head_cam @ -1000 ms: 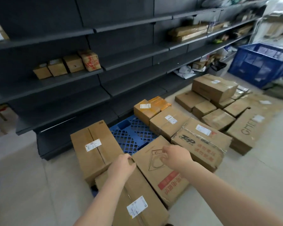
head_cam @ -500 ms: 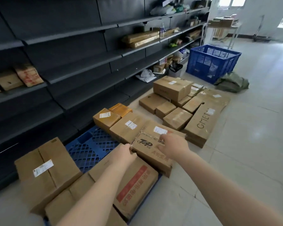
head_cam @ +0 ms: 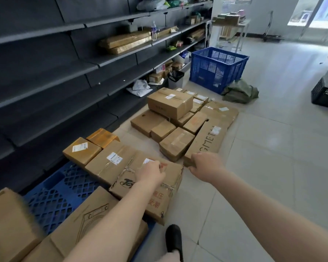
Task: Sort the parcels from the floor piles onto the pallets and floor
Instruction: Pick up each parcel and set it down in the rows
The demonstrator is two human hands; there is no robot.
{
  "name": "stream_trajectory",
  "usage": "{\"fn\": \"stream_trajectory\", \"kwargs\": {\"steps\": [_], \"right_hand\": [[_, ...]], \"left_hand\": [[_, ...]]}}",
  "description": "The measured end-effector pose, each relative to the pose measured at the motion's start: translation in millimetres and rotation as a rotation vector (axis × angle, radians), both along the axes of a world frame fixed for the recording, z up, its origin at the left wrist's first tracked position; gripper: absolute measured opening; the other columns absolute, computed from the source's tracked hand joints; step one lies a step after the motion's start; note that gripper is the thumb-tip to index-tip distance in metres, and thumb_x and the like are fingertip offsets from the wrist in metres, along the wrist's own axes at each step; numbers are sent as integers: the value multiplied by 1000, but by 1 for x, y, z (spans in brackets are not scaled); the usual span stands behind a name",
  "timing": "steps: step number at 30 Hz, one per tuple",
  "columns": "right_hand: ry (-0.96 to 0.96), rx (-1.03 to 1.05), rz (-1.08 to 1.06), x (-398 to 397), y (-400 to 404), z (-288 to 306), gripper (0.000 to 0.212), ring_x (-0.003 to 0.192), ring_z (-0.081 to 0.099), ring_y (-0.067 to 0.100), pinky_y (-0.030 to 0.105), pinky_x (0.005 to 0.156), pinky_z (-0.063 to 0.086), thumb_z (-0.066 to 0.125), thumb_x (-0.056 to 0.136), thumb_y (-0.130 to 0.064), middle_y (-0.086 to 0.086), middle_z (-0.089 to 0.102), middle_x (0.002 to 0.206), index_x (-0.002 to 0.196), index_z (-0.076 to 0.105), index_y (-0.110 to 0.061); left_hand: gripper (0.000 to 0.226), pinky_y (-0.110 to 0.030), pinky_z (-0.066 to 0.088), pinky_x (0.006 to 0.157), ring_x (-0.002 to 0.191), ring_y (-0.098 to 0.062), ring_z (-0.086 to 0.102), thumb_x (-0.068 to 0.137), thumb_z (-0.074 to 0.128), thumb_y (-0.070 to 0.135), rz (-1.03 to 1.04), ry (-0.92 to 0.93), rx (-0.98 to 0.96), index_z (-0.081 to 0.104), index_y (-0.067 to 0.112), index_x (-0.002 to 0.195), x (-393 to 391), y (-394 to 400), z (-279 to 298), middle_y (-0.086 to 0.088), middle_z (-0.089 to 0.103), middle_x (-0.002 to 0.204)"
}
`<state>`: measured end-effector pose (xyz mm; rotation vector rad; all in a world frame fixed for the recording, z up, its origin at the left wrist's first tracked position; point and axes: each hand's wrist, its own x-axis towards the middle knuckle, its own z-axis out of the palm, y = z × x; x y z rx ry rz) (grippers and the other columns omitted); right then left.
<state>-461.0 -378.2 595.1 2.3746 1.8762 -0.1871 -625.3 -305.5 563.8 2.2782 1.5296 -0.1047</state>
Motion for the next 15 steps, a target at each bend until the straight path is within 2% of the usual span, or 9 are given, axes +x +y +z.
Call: {"fn": "stream_trajectory", "kwargs": {"steps": [4,8,12,15], "right_hand": [[-15,-44,-18,57,53,-2,31,103,59,25,37,81,52,47,94,-39,3,63,111,116,58,-19],[-30,-49,-59,113,109,2,33,101,59,24,32,74,48,47,93,-40,2,64,107,115,58,-19],[-43,-49,-90,162,160,2,32,98,60,23,31,69,48,46,94,-40,1,64,105,115,58,-19],[-35,-58,-98,193,192,-4,33,98,60,23,31,70,51,46,94,-41,1,64,107,116,58,-20]], "left_hand": [[27,-30,44,84,107,-26,57,92,47,29,6,-12,-45,57,19,116,60,62,-12,-4,61,117],[22,-33,45,83,103,-27,58,90,48,29,17,-46,-91,56,18,107,114,128,-17,-6,63,112],[24,-31,42,77,100,-23,56,92,48,34,28,-43,-71,55,22,112,155,186,-15,-2,62,111],[25,-31,42,78,101,-23,56,92,48,33,50,-33,-65,57,22,112,181,217,-17,-2,62,112]]}}
